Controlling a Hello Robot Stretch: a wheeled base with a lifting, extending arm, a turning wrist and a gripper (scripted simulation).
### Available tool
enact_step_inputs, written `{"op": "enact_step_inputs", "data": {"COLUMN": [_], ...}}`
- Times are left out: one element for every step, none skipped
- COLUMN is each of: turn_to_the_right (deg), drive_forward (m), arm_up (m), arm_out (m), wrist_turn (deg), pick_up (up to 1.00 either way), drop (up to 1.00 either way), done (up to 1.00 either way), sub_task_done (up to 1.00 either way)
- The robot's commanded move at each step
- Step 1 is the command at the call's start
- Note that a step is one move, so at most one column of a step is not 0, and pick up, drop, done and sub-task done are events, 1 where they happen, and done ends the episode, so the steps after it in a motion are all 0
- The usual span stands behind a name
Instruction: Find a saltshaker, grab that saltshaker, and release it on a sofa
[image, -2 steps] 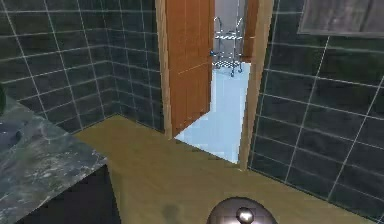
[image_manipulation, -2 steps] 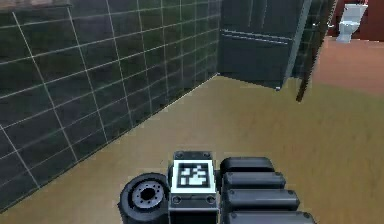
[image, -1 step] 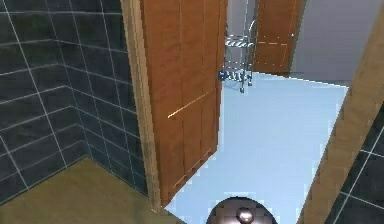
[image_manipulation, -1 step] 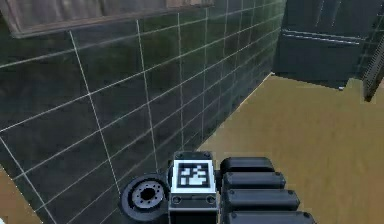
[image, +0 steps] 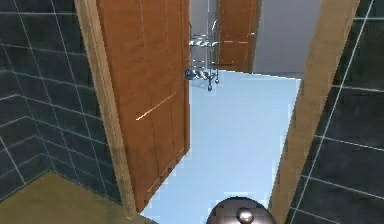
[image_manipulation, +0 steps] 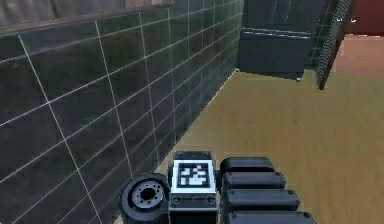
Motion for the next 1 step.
{"op": "enact_step_inputs", "data": {"turn_to_the_right": [0.0], "drive_forward": [0.2], "arm_up": [0.0], "arm_out": [0.0], "wrist_turn": [0.0], "pick_up": [0.0], "drop": [0.0], "done": [0.0], "sub_task_done": [0.0]}}
